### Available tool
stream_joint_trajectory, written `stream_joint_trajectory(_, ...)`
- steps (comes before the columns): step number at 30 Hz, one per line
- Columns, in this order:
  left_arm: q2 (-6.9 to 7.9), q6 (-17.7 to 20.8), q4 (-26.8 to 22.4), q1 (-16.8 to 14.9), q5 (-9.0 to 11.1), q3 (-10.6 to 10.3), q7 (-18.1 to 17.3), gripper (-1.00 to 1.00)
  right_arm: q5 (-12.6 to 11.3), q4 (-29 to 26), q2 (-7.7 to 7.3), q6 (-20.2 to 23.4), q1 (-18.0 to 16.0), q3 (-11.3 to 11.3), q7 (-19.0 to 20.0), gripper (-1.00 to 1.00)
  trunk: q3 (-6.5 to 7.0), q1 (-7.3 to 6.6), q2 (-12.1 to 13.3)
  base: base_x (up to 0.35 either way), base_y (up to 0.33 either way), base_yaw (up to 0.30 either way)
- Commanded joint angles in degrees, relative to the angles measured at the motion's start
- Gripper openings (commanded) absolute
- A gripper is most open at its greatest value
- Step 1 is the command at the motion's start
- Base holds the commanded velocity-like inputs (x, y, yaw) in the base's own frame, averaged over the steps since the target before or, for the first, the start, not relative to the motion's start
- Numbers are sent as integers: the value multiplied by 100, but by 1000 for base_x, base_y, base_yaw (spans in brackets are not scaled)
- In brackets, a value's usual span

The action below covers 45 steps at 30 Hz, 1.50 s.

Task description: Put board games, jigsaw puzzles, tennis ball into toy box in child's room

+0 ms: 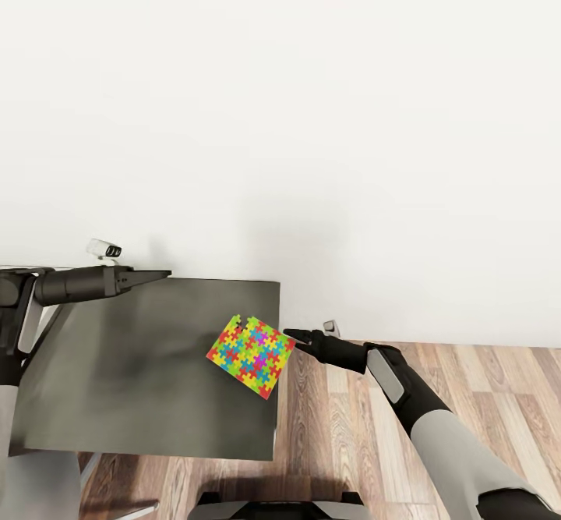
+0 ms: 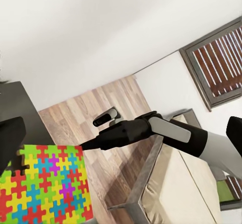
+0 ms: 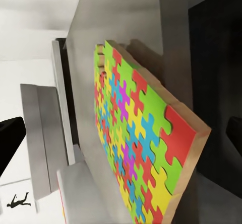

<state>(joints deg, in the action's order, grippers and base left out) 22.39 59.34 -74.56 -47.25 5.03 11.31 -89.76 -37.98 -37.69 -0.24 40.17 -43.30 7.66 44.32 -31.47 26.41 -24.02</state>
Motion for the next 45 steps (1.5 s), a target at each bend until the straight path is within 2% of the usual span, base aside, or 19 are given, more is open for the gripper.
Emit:
stream_joint_trajectory(1,2,61,1,-3,-3,0,-24,100,-27,-2,-3,34,-3,4,-2,100,-26,25,-51,0,0,0)
stream_joint_trajectory(13,2,61,3,-3,17,3,-24,100,-26,-2,-3,34,-2,7,108,100,-241,289,-532,0,0,0)
stream_joint_trajectory(28,26,66,55,5,26,28,-24,100,-26,-2,-1,34,-3,7,199,100,-241,289,-532,102,0,0)
stream_joint_trajectory(45,2,66,56,4,25,29,-24,100,-17,-2,-3,34,-3,7,200,100,-241,289,-532,-25,20,0)
